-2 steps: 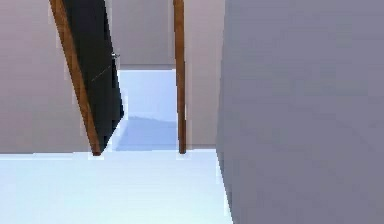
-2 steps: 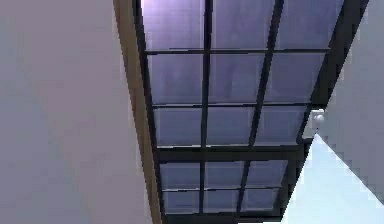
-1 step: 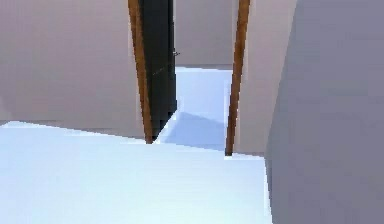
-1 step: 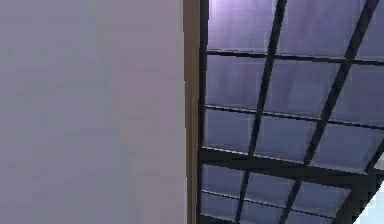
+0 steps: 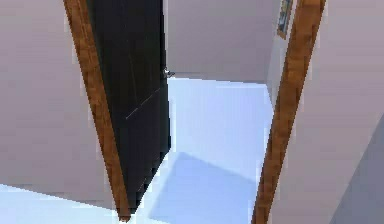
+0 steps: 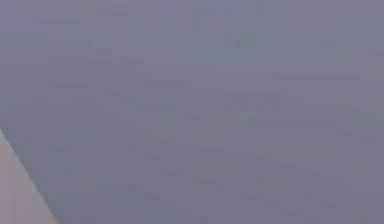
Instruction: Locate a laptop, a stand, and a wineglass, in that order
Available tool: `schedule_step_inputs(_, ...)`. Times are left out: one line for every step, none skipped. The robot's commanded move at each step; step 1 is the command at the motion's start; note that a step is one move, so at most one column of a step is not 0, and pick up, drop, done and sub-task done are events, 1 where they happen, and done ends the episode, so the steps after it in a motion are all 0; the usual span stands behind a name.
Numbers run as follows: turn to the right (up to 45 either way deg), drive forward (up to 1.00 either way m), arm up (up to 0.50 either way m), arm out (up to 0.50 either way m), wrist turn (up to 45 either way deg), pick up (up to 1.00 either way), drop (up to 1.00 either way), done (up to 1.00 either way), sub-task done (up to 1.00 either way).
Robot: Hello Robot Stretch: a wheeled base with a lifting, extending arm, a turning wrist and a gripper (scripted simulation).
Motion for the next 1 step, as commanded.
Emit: schedule_step_inputs(0.0,0.7,0.0,0.0,0.0,0.0,0.0,0.0,0.0)
